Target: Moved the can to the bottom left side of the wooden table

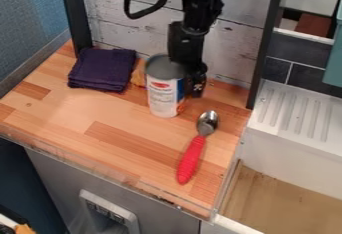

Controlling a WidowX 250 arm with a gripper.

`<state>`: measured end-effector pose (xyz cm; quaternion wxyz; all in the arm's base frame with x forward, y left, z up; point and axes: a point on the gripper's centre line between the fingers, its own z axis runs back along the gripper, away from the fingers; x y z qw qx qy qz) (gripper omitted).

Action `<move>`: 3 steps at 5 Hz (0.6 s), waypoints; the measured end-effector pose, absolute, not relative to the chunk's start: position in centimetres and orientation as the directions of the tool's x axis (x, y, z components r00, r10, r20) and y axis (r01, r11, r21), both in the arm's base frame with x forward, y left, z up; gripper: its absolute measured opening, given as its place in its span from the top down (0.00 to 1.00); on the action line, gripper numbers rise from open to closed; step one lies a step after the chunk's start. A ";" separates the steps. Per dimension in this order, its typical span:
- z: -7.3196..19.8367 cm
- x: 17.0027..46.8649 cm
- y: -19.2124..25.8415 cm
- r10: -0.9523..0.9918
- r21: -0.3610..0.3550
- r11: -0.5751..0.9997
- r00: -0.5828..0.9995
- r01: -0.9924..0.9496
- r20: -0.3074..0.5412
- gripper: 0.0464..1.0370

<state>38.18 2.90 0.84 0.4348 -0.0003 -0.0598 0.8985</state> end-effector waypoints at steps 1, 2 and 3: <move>2.4 37.5 3.3 0.766 -0.146 -0.631 -0.642 -0.761 0.036 0.04; 3.2 36.2 4.3 0.747 -0.158 -0.649 -0.663 -0.744 0.052 0.04; 2.9 35.2 5.8 0.735 -0.146 -0.657 -0.672 -0.739 0.091 0.04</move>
